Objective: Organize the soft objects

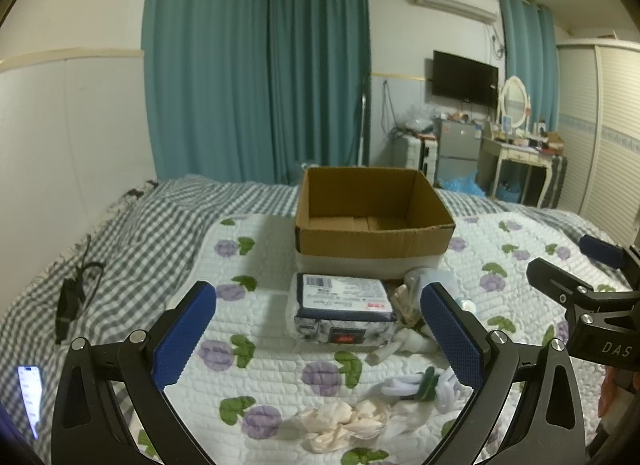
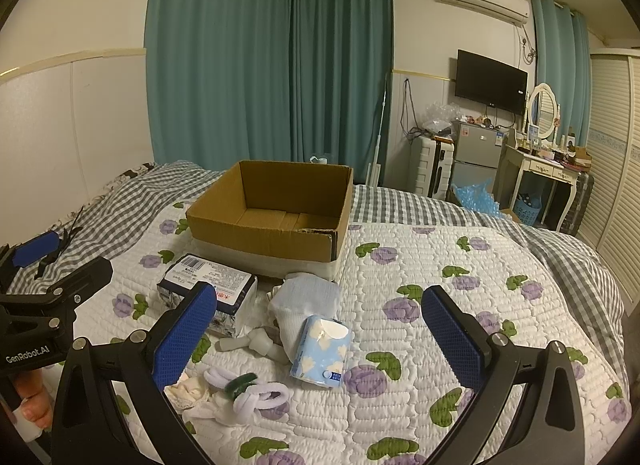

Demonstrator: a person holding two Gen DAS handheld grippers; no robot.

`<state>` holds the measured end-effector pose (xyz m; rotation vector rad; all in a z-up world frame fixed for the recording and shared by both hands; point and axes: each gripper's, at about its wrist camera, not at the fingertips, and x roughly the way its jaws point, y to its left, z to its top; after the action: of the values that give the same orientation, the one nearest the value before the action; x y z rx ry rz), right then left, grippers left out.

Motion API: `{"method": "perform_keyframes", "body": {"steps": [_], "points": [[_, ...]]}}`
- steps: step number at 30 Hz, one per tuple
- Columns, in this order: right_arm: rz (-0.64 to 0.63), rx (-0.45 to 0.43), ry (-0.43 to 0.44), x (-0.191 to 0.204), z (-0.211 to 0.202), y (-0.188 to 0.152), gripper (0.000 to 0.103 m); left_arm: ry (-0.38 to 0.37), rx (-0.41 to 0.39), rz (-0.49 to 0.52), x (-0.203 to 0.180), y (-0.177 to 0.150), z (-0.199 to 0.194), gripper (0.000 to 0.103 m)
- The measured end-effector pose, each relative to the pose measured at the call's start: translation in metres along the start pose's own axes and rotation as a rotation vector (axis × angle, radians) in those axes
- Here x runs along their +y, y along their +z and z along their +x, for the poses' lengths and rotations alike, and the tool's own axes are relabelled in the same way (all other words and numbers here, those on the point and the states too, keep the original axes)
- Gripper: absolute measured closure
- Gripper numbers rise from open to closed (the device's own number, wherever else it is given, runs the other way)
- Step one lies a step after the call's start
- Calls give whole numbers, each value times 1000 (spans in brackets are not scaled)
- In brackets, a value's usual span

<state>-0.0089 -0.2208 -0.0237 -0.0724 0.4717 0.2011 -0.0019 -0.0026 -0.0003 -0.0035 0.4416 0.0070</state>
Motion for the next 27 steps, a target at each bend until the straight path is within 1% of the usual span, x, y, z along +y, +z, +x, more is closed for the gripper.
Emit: {"method": "perform_keyframes", "body": {"steps": [19,24,27], "points": [[0,-5,2,4,-2,-1,0,0,2,0,0,1,0,0],[-11,-15,-19,2,-13,-2,0,-2,-6,0,4,-6,-2,0],[-12,-21,-16,3,-18,3,0,0,-14,8,6,-5,-7,0]]}}
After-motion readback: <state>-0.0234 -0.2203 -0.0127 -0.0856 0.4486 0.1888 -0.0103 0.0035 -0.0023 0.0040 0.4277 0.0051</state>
